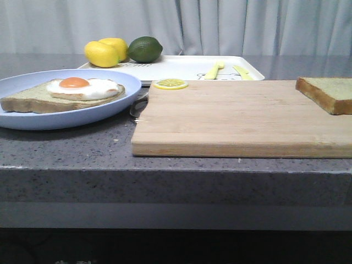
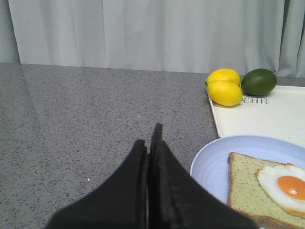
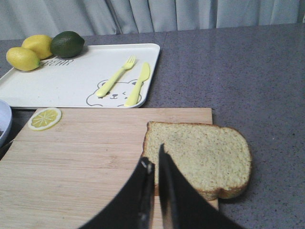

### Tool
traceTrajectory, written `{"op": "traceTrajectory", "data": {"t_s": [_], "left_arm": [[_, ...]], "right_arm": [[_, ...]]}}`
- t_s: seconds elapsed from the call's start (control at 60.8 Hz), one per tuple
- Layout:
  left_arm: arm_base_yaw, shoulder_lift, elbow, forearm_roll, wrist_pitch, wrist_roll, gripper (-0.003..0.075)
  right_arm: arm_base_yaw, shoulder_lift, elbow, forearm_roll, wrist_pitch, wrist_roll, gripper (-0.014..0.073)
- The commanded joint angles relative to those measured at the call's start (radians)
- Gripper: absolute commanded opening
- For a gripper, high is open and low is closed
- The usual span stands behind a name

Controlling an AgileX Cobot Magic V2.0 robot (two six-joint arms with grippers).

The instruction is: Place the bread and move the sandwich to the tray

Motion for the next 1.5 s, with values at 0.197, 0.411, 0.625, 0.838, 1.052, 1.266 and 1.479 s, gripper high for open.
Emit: {"op": "traceTrajectory", "data": {"t_s": [0.197, 0.411, 0.625, 0.838, 1.052, 1.266, 1.479], "left_arm": [[-0.006, 0.006, -0.037, 0.004, -0.094, -0.003, 0.0513], [-0.006, 0.006, -0.037, 0.004, -0.098, -0.003, 0.0675], [-0.006, 0.006, -0.037, 0.004, -0.098, -0.003, 0.067], [-0.006, 0.006, -0.037, 0.004, -0.098, -0.003, 0.067], [-0.006, 0.006, -0.037, 0.004, -0.098, -0.003, 0.067], [-0.006, 0.006, -0.037, 0.004, -0.098, -0.003, 0.067], [-0.006, 0.006, -0.037, 0.004, -0.098, -0.003, 0.067]], "right_arm": [[-0.006, 0.015, -0.034, 0.007, -0.076, -0.004, 0.0661], [-0.006, 0.069, -0.047, 0.007, -0.122, -0.004, 0.0641], [-0.018, 0.271, -0.202, 0.007, 0.02, 0.003, 0.0641], [-0.196, 0.516, -0.389, 0.008, 0.176, 0.038, 0.0641], [-0.362, 0.732, -0.519, 0.105, 0.31, 0.016, 0.0641], [-0.444, 0.892, -0.611, 0.271, 0.47, -0.167, 0.0641], [-0.483, 1.037, -0.656, 0.365, 0.604, -0.293, 0.0641]]}}
